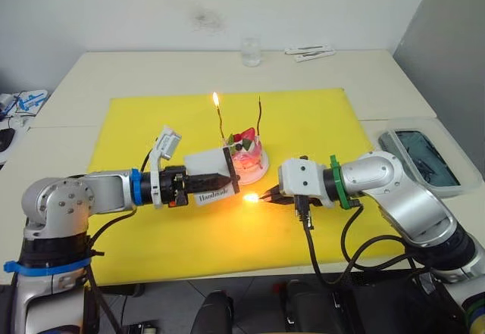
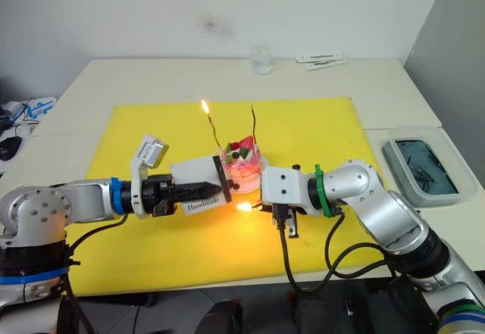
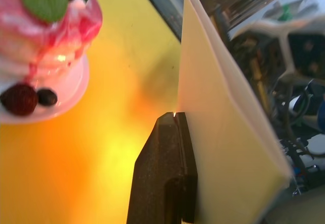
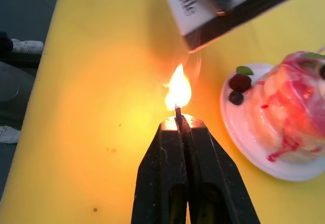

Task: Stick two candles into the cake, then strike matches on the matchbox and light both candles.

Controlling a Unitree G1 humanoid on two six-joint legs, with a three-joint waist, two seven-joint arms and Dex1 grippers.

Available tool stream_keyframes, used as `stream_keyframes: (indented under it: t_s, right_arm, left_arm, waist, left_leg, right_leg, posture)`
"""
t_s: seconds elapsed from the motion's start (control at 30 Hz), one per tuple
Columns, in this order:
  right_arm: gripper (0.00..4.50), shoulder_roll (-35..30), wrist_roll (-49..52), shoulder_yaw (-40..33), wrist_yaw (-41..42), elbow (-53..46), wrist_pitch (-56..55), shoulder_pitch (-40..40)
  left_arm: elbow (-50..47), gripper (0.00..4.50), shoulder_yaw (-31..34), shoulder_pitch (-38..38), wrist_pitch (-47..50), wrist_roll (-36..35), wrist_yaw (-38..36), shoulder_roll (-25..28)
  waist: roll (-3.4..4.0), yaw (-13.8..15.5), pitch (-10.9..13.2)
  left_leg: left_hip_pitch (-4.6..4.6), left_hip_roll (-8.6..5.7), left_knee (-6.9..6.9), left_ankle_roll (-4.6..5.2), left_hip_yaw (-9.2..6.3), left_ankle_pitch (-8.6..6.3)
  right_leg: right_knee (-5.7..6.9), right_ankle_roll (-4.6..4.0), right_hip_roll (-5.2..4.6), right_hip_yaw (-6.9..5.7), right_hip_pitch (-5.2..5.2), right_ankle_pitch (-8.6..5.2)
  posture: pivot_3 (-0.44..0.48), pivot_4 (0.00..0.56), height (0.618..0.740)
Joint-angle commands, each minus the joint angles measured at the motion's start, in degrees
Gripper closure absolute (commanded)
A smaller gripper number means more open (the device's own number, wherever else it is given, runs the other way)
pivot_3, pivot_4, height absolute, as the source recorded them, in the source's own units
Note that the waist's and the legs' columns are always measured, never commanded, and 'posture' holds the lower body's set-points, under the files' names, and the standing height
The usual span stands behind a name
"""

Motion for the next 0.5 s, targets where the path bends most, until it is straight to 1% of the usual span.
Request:
stream_keyframes:
  t_s: [0.03, 0.17, 0.23, 0.33, 0.5]
  right_arm:
    - [4.47, -0.87, 2.87, -5.36, -0.69, -2.06, 2.33, -2.41]
    - [4.47, -0.63, 4.39, -8.56, -2.33, 0.53, 4.18, -5.23]
    - [4.47, -0.09, 4.48, -9.41, -3.38, 2.83, 4.24, -7.21]
    - [4.47, 0.87, 2.98, -9.33, -5.43, 7.48, 2.40, -10.26]
    - [4.47, 2.60, -0.69, -7.82, -8.45, 14.41, -2.31, -13.74]
  left_arm:
    - [-2.96, 4.50, -0.58, 2.65, -2.56, 1.52, -2.54, 2.91]
    - [-4.39, 4.50, -3.24, 6.13, -6.28, 4.72, -5.41, 4.80]
    - [-4.69, 4.50, -4.51, 6.91, -7.70, 5.66, -6.01, 4.44]
    - [-5.20, 4.50, -6.27, 7.11, -9.30, 6.47, -6.96, 3.92]
    - [-4.87, 4.50, -7.25, 6.58, -10.41, 6.76, -7.43, 3.29]
  waist:
    - [0.00, 0.01, 0.00]
    - [0.00, -0.02, 0.00]
    - [0.00, -0.01, 0.00]
    - [0.01, -0.03, 0.00]
    - [0.01, -0.04, 0.00]
  left_leg:
    - [0.01, 0.00, -0.01, 0.00, 0.00, 0.00]
    - [0.04, 0.00, 0.00, 0.01, 0.00, 0.00]
    - [0.05, 0.00, 0.01, 0.01, 0.03, 0.00]
    - [0.03, 0.01, 0.01, 0.01, 0.02, 0.00]
    - [0.00, 0.01, -0.02, 0.01, 0.04, 0.00]
  right_leg:
    - [0.01, -0.01, 0.00, 0.00, 0.00, -0.01]
    - [0.03, -0.01, 0.01, -0.02, 0.01, -0.01]
    - [0.03, 0.00, 0.01, 0.00, 0.01, 0.00]
    - [0.03, 0.00, 0.02, -0.01, 0.01, 0.00]
    - [0.00, -0.03, 0.01, 0.01, -0.01, -0.01]
  posture:
    - [0.000, 0.150, 0.740]
    - [0.000, 0.150, 0.740]
    - [0.000, 0.150, 0.740]
    - [0.000, 0.150, 0.740]
    - [0.000, 0.150, 0.740]
